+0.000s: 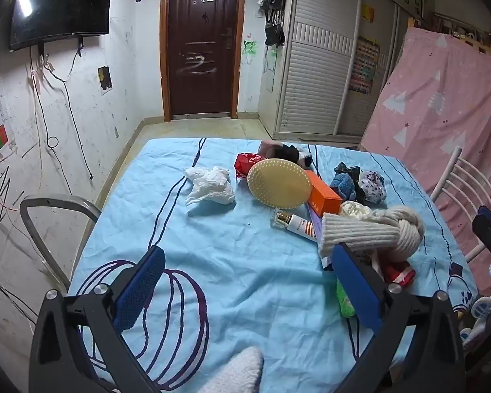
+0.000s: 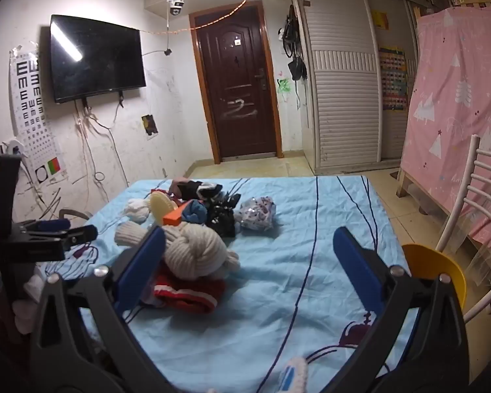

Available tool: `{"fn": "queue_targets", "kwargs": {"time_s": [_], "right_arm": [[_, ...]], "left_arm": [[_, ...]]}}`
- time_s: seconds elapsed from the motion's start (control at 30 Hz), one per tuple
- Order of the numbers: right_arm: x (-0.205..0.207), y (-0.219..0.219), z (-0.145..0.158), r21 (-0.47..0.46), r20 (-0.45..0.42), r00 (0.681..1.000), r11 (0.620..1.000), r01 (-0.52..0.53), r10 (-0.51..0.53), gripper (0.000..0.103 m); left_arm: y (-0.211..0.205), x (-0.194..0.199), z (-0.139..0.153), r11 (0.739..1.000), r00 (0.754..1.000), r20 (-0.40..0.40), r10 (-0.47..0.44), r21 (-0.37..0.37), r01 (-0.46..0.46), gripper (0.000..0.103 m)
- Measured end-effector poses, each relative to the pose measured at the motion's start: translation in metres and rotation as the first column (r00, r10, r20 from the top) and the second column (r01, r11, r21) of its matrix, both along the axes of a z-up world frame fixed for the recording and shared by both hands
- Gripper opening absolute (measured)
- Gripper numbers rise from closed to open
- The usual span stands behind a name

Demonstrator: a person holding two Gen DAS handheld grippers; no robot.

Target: Collect trash

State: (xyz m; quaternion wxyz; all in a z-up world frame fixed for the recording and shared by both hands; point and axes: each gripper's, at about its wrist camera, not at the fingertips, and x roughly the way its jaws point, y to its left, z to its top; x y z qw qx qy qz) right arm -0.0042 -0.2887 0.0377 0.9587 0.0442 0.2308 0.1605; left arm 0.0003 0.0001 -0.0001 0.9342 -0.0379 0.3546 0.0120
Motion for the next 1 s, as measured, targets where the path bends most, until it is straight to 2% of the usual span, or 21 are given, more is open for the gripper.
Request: {"fn": "queue_targets", "kwargs": {"time_s": [1.0], "right_arm": [[0.0009,0.0020,-0.0017,0.001,0.000,1.000,1.000,-0.001,0.001,0.098]], "left_arm": [[-0.0051,0.0007,-0.0048,1.000,1.000,-0.008,-0.018,-0.015,0.018,0.093]]}}
